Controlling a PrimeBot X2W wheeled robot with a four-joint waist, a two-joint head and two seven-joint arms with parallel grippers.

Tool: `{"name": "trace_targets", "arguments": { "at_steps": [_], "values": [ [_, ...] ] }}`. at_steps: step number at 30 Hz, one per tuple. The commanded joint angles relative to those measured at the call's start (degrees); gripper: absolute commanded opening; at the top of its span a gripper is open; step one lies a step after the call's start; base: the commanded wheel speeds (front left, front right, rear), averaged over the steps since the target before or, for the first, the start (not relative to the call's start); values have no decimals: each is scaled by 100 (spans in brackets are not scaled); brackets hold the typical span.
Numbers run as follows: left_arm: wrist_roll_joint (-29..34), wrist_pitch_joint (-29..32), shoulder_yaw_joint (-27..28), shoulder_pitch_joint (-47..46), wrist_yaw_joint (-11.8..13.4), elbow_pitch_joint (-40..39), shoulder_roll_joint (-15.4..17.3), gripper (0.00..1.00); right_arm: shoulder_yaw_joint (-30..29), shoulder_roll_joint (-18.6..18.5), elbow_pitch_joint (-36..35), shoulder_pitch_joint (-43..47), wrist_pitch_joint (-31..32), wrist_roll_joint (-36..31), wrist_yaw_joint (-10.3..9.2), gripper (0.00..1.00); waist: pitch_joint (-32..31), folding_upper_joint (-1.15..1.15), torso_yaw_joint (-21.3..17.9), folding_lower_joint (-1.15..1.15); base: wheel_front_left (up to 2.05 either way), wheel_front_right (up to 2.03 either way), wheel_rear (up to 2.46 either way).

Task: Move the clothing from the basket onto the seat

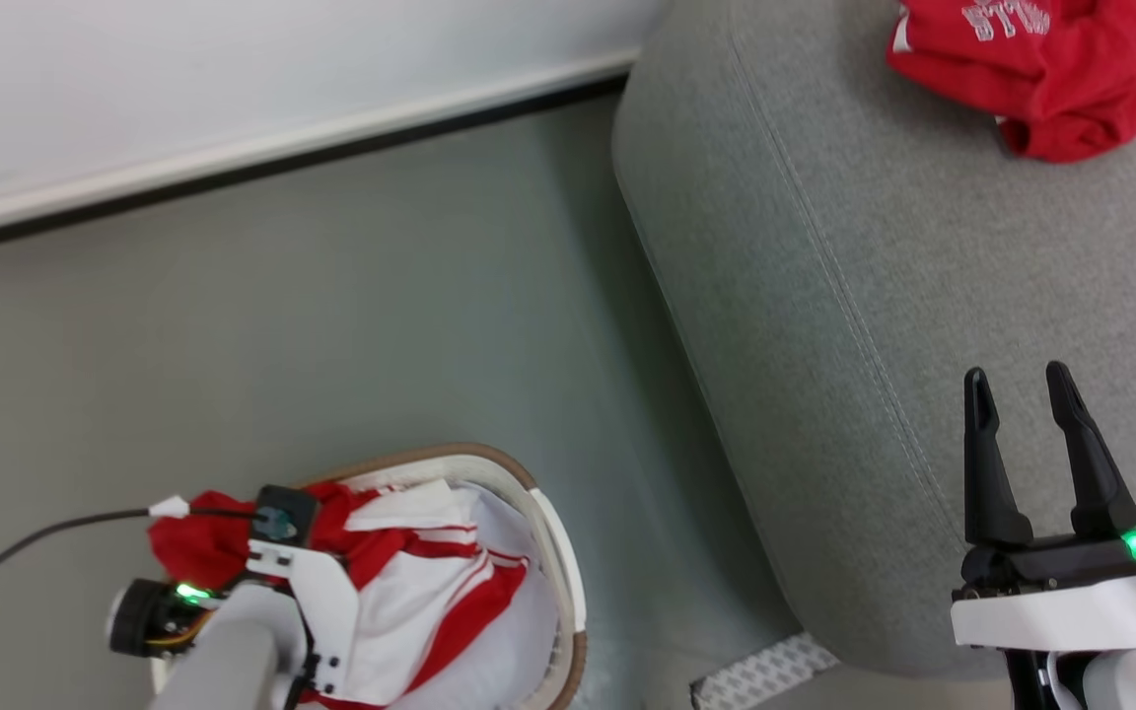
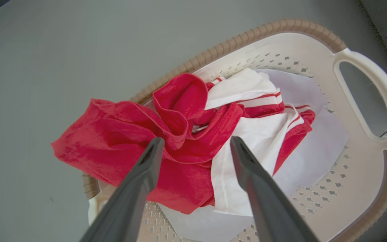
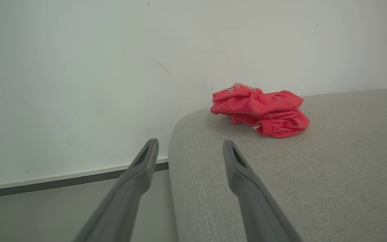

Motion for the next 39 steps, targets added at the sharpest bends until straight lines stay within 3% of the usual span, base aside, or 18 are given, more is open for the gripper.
{"name": "trace_targets", "arguments": {
  "at_steps": [1, 16, 27, 28, 29, 31, 39],
  "values": [
    [0, -10, -4, -114, 40, 99, 108, 100, 13, 24, -47, -118, -16, 86, -12, 100, 234, 0, -168, -2, 0, 0, 0],
    [23, 93, -49, -769, 254, 597, 520, 100, 42, 43, -144, -312, -16, 435, -12, 100, 959, 0, -341, -2, 0, 0, 0],
    [40, 177, -148, -1230, 488, 768, 607, 100, 154, 43, -201, -427, -16, 638, -13, 100, 1464, 0, -336, -2, 0, 0, 0],
    [37, 156, -157, -1245, 508, 777, 606, 51, 154, 43, -211, -432, -16, 649, -13, 100, 1496, 0, -335, -2, 0, 0, 0],
    [31, 140, -167, -1251, 523, 788, 598, 41, 153, 43, -215, -438, -16, 656, -13, 100, 1515, 0, -334, -2, 0, 0, 0],
    [18, 78, -192, -1272, 514, 806, 587, 0, 134, 43, -222, -449, -16, 663, -13, 100, 1554, 0, -328, -2, 0, 0, 0],
    [-77, -309, -270, -1238, 445, 833, 367, 0, -40, 42, -128, -385, -16, 536, -13, 100, 1423, 0, -183, -2, 0, 0, 0]
  ]
}}
